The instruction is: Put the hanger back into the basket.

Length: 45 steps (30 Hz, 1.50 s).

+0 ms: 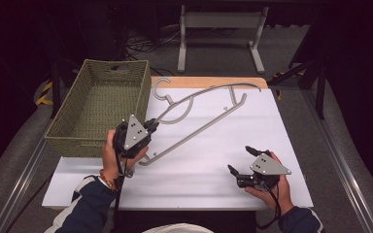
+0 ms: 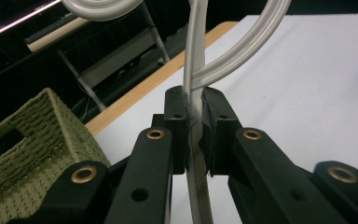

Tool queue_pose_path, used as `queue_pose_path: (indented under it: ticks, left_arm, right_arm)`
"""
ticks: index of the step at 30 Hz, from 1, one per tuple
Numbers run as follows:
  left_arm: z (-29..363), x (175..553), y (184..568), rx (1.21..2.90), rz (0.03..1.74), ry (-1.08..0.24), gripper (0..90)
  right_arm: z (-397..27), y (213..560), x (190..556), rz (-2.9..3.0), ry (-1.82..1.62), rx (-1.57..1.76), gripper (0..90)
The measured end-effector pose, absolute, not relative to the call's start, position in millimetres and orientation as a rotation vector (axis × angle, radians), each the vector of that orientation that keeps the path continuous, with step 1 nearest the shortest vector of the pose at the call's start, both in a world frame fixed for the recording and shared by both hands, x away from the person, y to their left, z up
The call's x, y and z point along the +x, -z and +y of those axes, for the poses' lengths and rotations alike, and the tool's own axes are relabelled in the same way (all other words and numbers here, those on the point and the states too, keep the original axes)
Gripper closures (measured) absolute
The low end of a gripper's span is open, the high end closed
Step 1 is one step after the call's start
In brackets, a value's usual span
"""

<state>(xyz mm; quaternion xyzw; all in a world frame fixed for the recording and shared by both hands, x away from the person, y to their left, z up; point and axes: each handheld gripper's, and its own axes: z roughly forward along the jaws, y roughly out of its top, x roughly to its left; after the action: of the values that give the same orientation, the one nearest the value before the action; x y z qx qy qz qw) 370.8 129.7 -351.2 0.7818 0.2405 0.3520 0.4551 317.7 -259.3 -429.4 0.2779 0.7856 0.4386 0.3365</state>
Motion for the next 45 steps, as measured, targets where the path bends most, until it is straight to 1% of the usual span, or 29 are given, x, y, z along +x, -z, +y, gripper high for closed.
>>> queue_pose_path:
  ticks: [9,20,30,34,37,40,45]
  left_arm:
    - [142.4,368.2,339.6,1.873,0.624,-0.887,81.9]
    - [152.5,368.9,329.5,1.848,0.645,-0.909,81.9]
    - [170.9,371.1,316.7,1.801,0.699,-0.931,82.0]
    - [180.9,375.6,314.1,1.802,0.726,-0.948,81.9]
    - [189.3,380.5,313.3,1.818,0.752,-1.001,81.9]
    - [201.0,387.0,313.4,1.809,0.792,-0.974,82.0]
    - [216.1,397.7,312.5,1.822,0.841,-0.977,82.0]
  right_arm:
    - [-259.3,429.9,318.7,2.046,-1.134,0.732,16.0]
    - [-258.9,430.6,319.1,2.045,-1.133,0.734,16.0]
    - [-257.0,431.6,319.3,2.052,-1.125,0.733,16.0]
    - [-256.5,432.1,319.6,2.055,-1.122,0.732,16.0]
    - [-255.7,432.4,319.3,2.054,-1.120,0.732,16.0]
    - [-254.6,433.0,319.3,2.058,-1.112,0.729,16.0]
    - [-252.9,434.0,319.4,2.063,-1.106,0.725,16.0]
